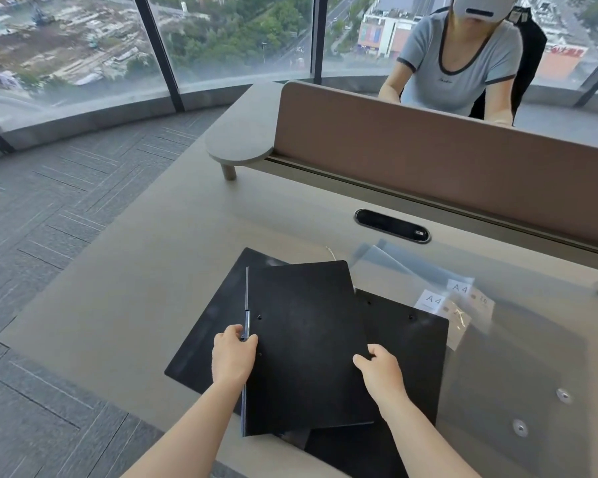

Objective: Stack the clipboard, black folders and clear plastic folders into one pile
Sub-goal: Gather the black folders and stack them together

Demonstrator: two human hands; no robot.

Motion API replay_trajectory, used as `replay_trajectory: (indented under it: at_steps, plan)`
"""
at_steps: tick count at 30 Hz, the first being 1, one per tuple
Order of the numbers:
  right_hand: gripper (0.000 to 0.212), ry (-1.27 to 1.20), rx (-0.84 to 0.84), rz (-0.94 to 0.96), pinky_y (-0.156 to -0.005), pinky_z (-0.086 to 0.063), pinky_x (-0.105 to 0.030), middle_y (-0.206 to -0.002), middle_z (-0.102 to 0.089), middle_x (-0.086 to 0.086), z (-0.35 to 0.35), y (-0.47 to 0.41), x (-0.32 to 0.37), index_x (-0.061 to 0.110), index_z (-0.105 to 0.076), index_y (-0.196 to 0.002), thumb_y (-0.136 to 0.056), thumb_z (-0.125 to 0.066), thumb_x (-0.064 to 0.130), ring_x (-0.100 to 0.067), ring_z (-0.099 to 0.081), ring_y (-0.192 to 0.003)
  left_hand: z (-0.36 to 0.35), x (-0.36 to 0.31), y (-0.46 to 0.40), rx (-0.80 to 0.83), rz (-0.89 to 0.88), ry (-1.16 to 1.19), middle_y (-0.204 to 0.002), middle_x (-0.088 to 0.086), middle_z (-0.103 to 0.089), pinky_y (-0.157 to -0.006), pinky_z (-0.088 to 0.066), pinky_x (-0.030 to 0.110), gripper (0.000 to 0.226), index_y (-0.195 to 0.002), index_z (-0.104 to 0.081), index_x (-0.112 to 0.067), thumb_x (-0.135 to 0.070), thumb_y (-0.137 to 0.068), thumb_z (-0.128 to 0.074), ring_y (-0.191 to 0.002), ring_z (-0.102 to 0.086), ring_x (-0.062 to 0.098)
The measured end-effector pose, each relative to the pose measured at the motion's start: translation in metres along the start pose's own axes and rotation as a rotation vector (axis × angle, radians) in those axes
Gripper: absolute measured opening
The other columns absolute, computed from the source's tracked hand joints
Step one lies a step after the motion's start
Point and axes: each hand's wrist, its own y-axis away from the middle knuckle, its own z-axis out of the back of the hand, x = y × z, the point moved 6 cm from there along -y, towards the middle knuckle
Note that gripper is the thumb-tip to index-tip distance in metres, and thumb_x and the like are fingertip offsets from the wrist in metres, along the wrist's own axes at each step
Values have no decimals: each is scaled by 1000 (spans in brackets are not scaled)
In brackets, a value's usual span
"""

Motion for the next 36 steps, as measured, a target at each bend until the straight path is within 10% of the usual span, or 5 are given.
replay_trajectory:
  at_steps: [12,19,29,36]
  plan:
    - [14,-182,52,84,-74,-47,-25,-94,-60,6,13,8,9,19,-54,-99,-98,-47,6,-11,-54,-82,-6,10,-8,146,159,389,-103,7,-69,-92,-56,44,46,-121,-66,-6,-25,-81,-76,-92,-65,25]
    - [38,-304,-67,72,-106,-35,-38,-119,-47,8,59,15,-19,14,-46,-136,-99,-49,10,-23,-42,-132,-39,-29,19,243,51,464,-94,3,-71,-70,-49,30,21,-107,-68,-15,-22,-88,-73,-76,-62,15]
    - [37,-327,-102,60,-107,-35,-38,-138,-50,-2,89,24,-41,13,-48,-135,-98,-50,9,-24,-36,-141,-76,-41,42,347,39,451,-108,11,-73,-98,-54,54,36,-127,-60,-18,-16,-92,-69,-102,-71,32]
    - [25,-138,23,105,-75,-45,-17,-100,-60,12,71,31,-31,12,-55,-122,-98,-51,11,-1,-55,-85,-61,-16,37,262,129,516,-107,11,-72,-78,-59,42,35,-128,-60,-12,-11,-94,-66,-90,-71,27]
